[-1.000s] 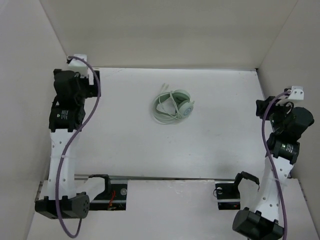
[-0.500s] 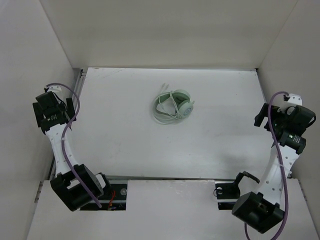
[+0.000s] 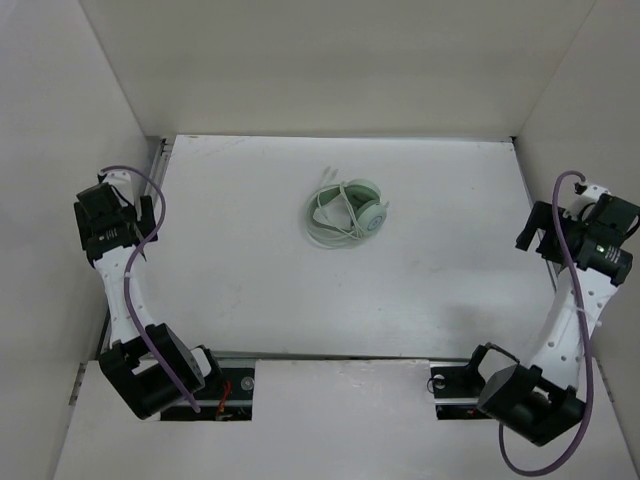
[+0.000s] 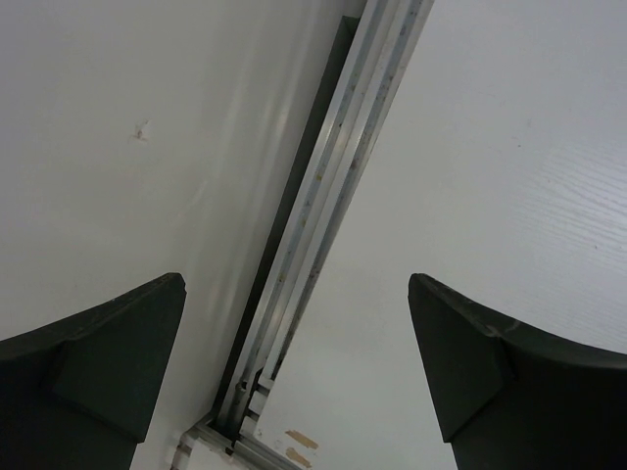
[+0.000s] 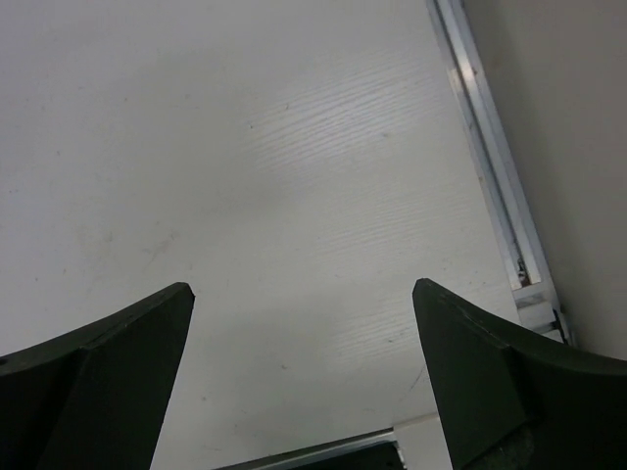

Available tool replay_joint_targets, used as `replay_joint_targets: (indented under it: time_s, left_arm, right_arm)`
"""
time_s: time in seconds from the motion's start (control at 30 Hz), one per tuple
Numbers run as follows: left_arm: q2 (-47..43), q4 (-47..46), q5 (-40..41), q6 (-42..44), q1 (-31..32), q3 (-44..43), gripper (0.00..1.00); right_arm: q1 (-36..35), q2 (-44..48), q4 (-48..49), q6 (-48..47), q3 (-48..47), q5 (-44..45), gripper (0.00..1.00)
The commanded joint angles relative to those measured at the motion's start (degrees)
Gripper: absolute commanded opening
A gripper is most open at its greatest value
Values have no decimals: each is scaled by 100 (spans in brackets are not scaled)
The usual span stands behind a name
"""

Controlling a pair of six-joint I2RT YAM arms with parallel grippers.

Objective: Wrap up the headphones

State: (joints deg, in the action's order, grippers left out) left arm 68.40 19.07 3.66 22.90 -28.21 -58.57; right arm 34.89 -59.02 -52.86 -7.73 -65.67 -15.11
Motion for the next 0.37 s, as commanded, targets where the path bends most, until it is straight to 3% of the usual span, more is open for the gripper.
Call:
replay_joint_targets:
  time_s: [0.0, 0.33]
  left_arm:
    - [-134, -342, -85, 31, -40, 64, 100]
    - [-178, -659, -164, 127, -111, 372, 100]
  right_arm:
    - [-48, 479, 486, 122, 62, 359, 100]
    - [-233, 497, 1357, 157, 590, 597, 100]
